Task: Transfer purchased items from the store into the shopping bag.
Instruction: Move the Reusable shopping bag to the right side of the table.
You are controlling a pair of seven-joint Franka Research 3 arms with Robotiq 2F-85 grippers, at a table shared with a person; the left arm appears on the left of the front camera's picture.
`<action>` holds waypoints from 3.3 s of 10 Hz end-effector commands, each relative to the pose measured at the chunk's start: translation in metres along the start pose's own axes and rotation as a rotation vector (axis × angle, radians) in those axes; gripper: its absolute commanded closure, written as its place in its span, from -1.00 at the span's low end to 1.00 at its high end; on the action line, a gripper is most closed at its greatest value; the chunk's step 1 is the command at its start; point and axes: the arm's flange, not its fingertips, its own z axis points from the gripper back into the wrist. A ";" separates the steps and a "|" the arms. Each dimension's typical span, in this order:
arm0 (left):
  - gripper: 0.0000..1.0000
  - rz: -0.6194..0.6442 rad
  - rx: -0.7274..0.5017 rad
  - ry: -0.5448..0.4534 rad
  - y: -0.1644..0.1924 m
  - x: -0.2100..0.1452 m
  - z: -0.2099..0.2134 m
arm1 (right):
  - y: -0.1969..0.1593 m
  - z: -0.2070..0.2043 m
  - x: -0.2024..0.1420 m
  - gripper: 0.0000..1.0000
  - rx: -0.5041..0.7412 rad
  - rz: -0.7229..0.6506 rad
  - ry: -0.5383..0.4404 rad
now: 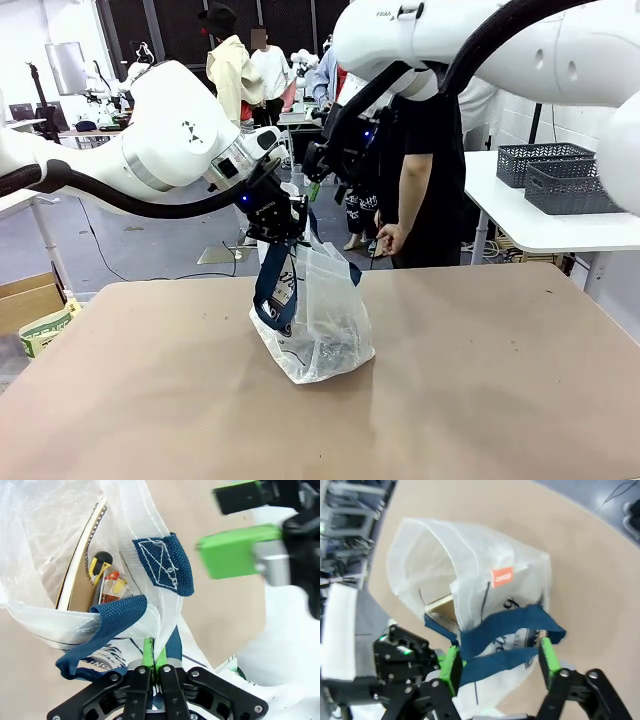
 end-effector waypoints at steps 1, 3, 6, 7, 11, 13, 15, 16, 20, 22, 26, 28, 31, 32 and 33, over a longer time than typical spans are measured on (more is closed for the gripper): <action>1.00 0.011 -0.005 0.005 0.001 -0.002 0.000 | -0.009 0.018 -0.033 -1.00 -0.003 0.114 -0.020; 1.00 0.011 -0.005 0.005 0.001 -0.002 0.000 | -0.023 0.046 -0.059 -1.00 -0.039 0.365 -0.075; 1.00 0.011 -0.005 0.005 0.001 -0.002 0.000 | -0.056 0.073 -0.099 -1.00 0.024 0.632 -0.168; 1.00 0.011 -0.005 0.005 0.001 -0.002 0.000 | -0.067 0.082 -0.111 -1.00 0.036 0.691 -0.197; 1.00 0.011 -0.005 0.005 0.001 -0.002 0.000 | -0.103 0.093 -0.125 -1.00 0.032 0.645 -0.316; 1.00 0.011 -0.005 0.005 0.001 -0.002 0.000 | -0.105 0.101 -0.118 -1.00 0.017 0.662 -0.281; 1.00 0.011 -0.005 0.005 0.001 -0.002 0.000 | -0.105 0.101 -0.118 -1.00 0.017 0.662 -0.281; 1.00 0.011 -0.005 0.005 0.001 -0.002 0.000 | -0.105 0.101 -0.118 -1.00 0.017 0.662 -0.281; 1.00 -0.084 0.081 0.138 -0.007 0.011 0.026 | -0.105 0.101 -0.118 -1.00 0.017 0.662 -0.281; 1.00 -0.058 0.167 0.197 -0.015 0.025 0.042 | -0.105 0.101 -0.118 -1.00 0.017 0.662 -0.281; 1.00 -0.127 0.355 0.210 -0.015 0.046 0.069 | -0.105 0.101 -0.118 -1.00 0.017 0.662 -0.281; 1.00 -0.159 0.379 0.173 -0.001 0.055 0.081 | -0.105 0.101 -0.118 -1.00 0.017 0.662 -0.281; 1.00 -0.226 0.358 0.113 0.019 0.068 0.109 | -0.105 0.101 -0.118 -1.00 0.017 0.662 -0.281; 1.00 -0.200 0.278 0.099 0.017 0.062 0.100 | -0.105 0.101 -0.118 -1.00 0.017 0.662 -0.281; 1.00 -0.187 0.376 0.157 0.019 0.063 0.096 | -0.105 0.101 -0.118 -1.00 0.017 0.662 -0.281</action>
